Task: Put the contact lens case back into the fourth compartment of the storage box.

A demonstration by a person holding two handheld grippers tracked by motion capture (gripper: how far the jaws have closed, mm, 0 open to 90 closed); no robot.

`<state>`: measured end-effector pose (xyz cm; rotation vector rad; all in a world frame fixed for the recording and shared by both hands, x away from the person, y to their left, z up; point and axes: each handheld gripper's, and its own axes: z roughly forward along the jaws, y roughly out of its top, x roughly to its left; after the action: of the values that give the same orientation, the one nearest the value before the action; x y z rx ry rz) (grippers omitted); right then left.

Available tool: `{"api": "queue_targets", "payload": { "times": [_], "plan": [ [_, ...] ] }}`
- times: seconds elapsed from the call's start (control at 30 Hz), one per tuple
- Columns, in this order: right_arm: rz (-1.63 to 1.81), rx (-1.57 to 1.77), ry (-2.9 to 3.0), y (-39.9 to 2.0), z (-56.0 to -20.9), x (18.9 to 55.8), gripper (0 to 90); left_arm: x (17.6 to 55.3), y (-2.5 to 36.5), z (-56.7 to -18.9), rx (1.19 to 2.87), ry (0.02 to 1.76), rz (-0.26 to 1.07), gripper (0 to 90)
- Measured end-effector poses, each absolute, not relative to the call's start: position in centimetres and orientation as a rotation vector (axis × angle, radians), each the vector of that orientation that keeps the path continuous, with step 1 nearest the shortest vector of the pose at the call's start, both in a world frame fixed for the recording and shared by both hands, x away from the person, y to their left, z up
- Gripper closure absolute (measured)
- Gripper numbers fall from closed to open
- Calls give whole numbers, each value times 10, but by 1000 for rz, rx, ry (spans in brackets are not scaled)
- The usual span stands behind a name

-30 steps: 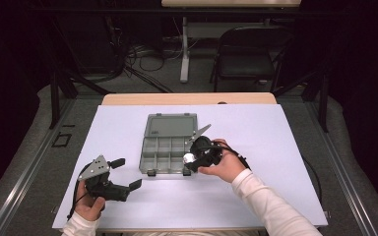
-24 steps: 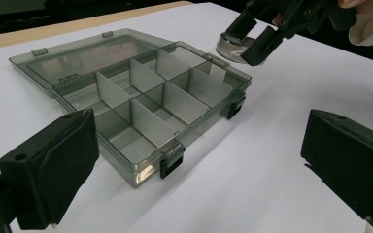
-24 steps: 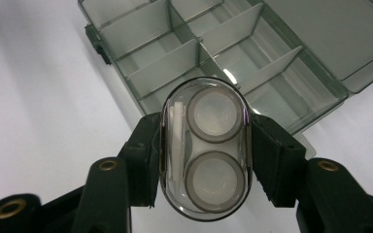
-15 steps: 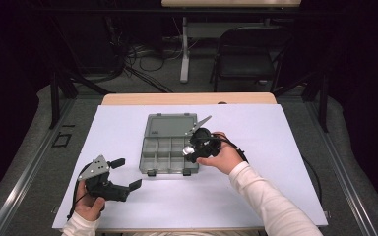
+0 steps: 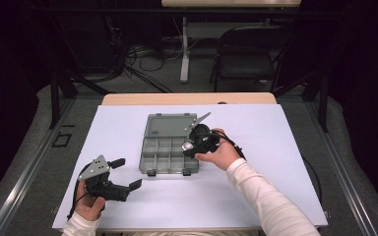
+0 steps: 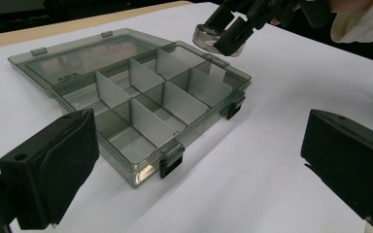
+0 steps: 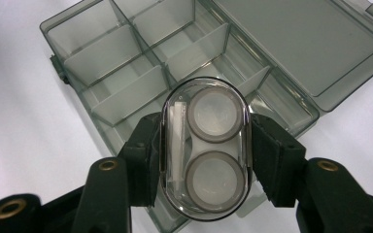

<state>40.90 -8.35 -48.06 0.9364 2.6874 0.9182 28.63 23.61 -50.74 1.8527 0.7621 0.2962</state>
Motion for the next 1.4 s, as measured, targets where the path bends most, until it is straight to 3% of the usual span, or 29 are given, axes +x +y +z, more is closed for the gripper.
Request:
{"api": "queue_targets", "payload": {
  "times": [1.4],
  "plan": [
    [967,1157,2549,-76,-507,447,487,287,237,-508,1854,761,291,7]
  ]
}}
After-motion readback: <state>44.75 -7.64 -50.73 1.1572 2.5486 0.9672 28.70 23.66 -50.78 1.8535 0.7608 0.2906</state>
